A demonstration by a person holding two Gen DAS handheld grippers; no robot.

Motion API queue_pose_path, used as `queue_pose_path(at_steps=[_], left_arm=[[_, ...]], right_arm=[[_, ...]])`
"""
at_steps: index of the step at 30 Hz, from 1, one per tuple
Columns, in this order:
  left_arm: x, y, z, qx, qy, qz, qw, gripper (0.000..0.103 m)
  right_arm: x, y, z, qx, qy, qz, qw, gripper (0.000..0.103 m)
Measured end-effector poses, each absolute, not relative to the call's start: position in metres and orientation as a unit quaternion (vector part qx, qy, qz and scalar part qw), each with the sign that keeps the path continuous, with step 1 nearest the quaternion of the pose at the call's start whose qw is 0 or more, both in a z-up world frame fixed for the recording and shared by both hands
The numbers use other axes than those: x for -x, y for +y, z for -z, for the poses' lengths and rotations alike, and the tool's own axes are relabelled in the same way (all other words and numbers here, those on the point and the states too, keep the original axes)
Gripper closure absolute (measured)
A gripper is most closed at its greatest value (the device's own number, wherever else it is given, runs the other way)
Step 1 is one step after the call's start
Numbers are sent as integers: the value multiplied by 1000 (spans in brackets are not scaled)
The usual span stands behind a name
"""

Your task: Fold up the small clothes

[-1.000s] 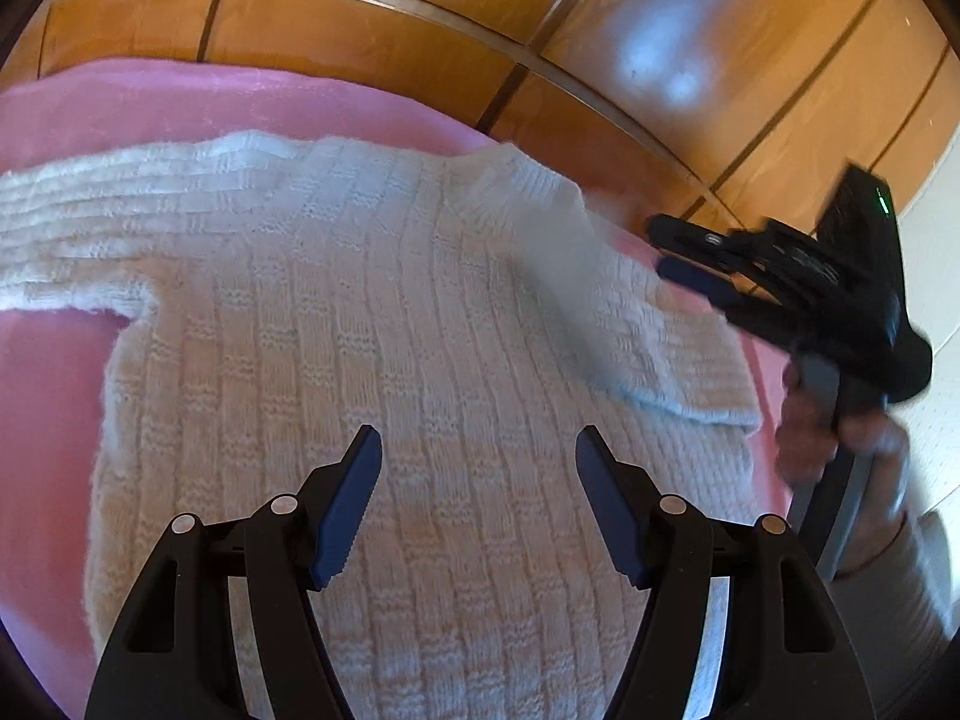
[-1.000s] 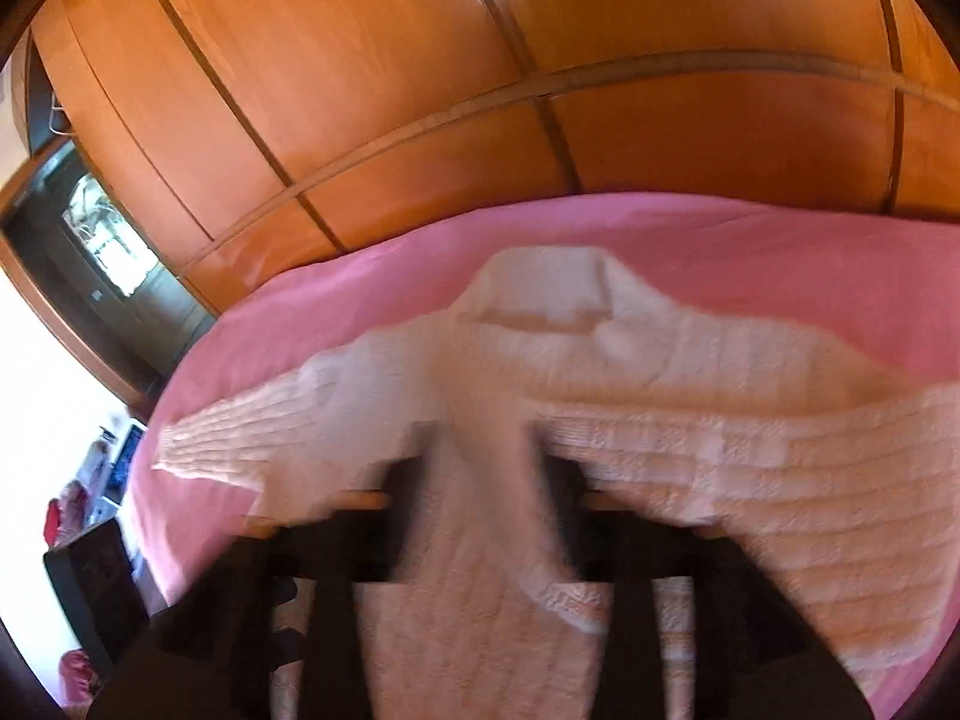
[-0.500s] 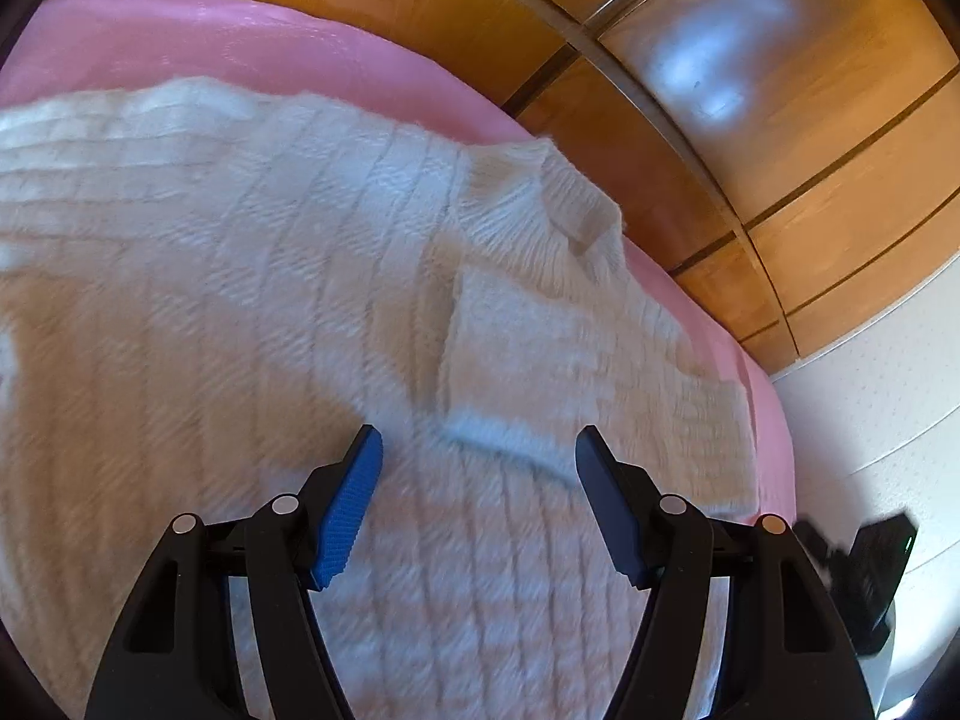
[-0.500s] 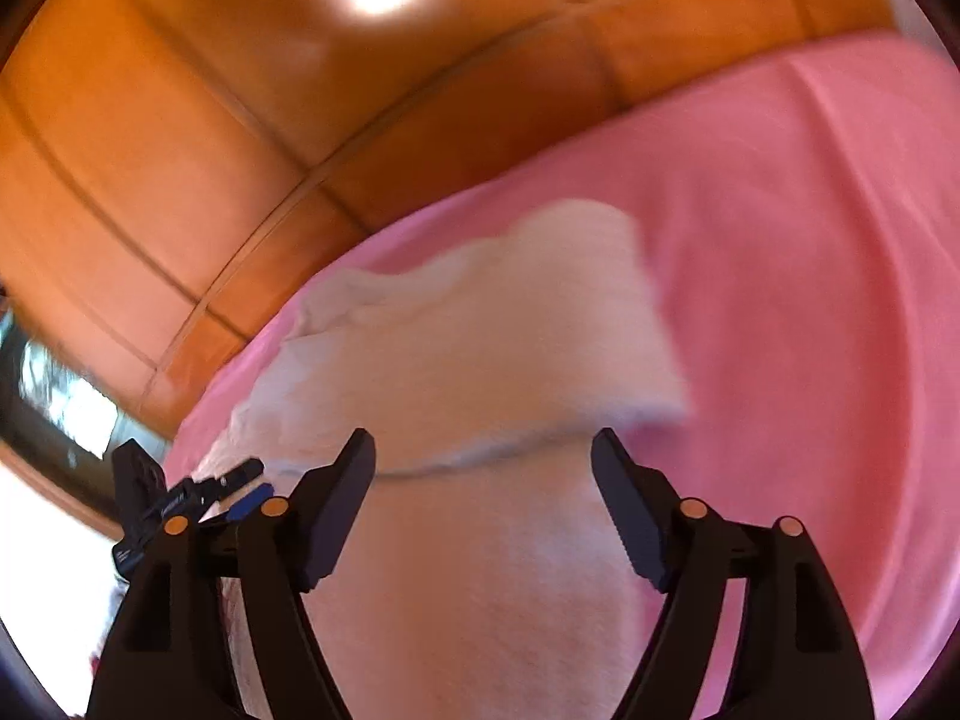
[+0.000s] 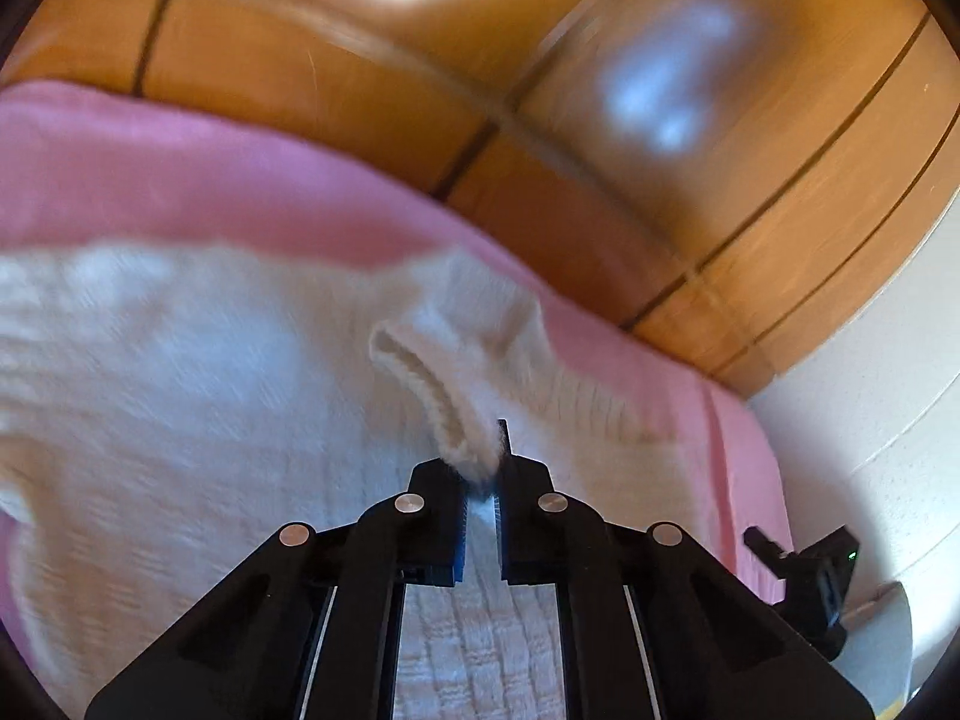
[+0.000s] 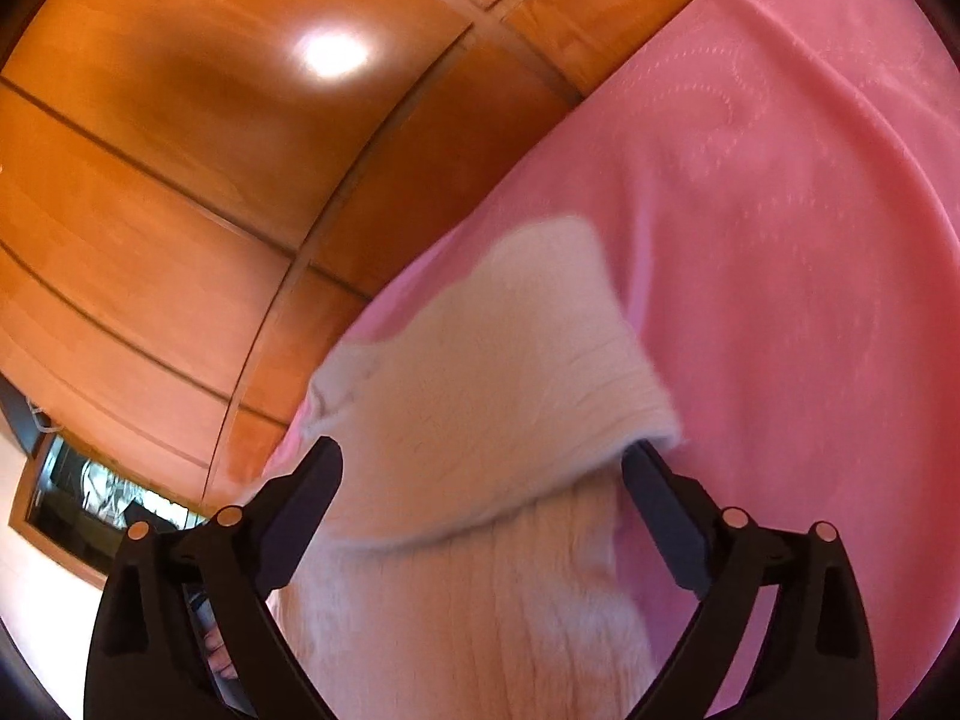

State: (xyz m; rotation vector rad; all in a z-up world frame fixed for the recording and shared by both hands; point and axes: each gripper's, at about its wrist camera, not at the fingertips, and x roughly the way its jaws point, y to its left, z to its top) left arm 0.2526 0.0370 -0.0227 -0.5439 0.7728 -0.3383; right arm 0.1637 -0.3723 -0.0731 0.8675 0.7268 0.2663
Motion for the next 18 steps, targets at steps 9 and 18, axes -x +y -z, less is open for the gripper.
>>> queue_pose_path(at_steps=[9,18], left_arm=[[-252,56,77,198,436,89,873,97],[-250,48,59,145,403,64,901,97]], right_arm=[[-152,-364,78,-366,372,-103,847,6],[-165,-306,24,-220,356,-133,899,6]])
